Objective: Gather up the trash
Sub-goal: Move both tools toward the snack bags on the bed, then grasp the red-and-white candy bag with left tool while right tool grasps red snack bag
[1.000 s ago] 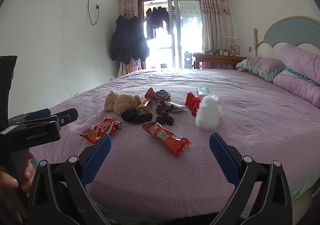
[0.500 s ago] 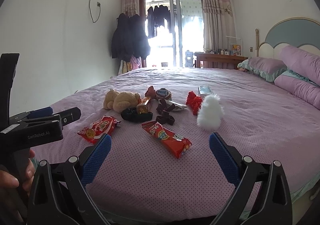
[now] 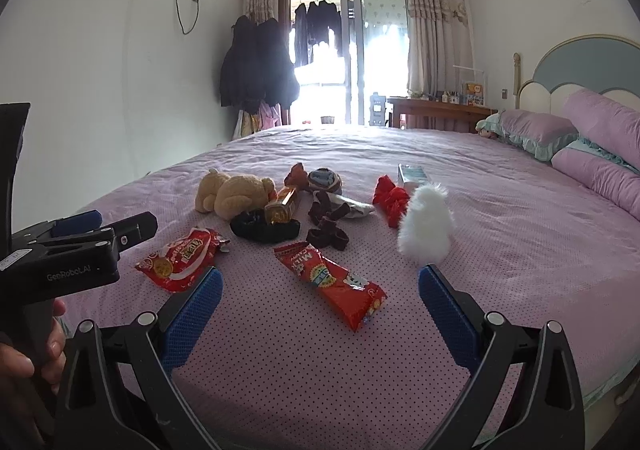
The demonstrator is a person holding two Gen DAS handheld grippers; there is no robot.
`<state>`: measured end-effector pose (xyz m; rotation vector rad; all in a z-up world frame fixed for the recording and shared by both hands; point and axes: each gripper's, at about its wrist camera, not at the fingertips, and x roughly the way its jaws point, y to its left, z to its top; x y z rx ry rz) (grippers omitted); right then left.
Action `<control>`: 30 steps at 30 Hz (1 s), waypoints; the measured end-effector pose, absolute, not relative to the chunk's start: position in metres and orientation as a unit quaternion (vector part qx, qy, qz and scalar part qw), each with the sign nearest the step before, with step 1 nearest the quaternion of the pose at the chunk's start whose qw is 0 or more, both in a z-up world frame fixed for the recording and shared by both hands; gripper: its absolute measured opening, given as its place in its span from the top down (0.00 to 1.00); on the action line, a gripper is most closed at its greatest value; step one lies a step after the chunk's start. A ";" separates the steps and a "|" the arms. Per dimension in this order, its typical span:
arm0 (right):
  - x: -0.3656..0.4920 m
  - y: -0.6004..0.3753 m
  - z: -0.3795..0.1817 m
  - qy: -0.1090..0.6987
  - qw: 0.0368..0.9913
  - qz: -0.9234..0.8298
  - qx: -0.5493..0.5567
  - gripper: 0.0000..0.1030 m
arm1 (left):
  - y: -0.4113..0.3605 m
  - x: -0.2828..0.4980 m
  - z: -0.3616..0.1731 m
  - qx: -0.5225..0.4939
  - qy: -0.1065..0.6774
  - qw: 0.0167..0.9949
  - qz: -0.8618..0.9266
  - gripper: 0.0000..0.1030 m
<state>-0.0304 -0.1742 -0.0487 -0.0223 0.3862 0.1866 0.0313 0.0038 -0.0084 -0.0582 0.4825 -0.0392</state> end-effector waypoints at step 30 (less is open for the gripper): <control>0.048 -0.170 -0.089 0.279 0.939 0.197 -0.041 0.75 | 0.018 0.080 -0.049 -0.045 0.297 0.954 -0.024 0.04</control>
